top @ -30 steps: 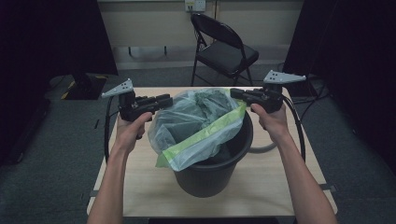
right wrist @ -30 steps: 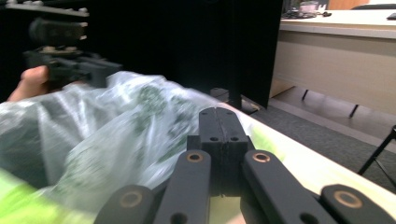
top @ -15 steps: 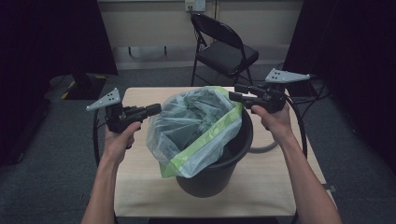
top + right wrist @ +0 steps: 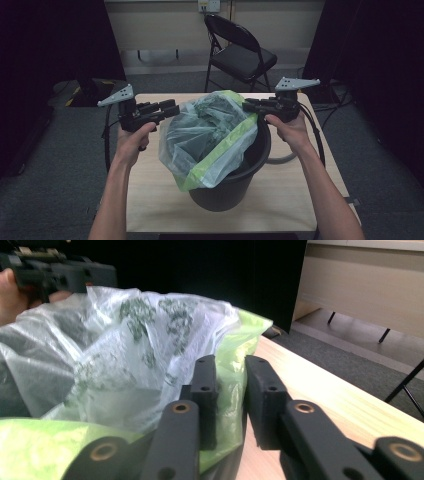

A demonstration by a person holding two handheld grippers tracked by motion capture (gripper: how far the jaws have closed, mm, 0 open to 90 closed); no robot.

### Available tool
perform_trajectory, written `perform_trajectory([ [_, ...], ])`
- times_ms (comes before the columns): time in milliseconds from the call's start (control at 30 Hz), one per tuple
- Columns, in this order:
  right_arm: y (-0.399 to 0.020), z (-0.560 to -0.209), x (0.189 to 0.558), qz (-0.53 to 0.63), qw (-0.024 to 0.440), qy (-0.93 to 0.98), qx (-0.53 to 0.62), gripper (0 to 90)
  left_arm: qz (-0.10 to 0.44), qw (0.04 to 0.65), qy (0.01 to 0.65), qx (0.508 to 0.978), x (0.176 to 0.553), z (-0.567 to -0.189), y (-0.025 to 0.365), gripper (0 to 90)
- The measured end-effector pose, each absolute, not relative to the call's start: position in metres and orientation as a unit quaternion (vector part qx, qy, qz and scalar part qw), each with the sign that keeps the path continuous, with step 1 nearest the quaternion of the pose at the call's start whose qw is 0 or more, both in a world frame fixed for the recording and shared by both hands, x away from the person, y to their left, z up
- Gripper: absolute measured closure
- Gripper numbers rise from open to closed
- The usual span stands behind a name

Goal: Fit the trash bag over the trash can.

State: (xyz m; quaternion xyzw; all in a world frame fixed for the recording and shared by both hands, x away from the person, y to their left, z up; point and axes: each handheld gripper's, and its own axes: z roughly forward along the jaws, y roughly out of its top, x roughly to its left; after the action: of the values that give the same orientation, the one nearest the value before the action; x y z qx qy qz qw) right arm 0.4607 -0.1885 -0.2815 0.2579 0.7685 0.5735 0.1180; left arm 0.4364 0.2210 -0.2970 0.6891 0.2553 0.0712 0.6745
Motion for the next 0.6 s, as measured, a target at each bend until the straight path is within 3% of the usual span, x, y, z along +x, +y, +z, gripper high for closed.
perform_trajectory([
  [133, -0.190, -0.278, 0.466, 0.598, 0.123, 0.749, 0.257, 90.0, 0.061, 0.672, 0.261, 0.690, 0.439, -0.304, 0.216, 53.3],
  [267, -0.195, -0.278, 0.474, 0.599, 0.140, 0.739, 0.276, 90.0, 0.064, 0.670, 0.255, 0.694, 0.430, -0.306, 0.217, 61.7],
  [600, -0.207, -0.321, 0.480, 0.567, 0.116, 0.756, 0.306, 90.0, 0.057, 0.674, 0.254, 0.691, 0.425, -0.310, 0.222, 62.1],
])
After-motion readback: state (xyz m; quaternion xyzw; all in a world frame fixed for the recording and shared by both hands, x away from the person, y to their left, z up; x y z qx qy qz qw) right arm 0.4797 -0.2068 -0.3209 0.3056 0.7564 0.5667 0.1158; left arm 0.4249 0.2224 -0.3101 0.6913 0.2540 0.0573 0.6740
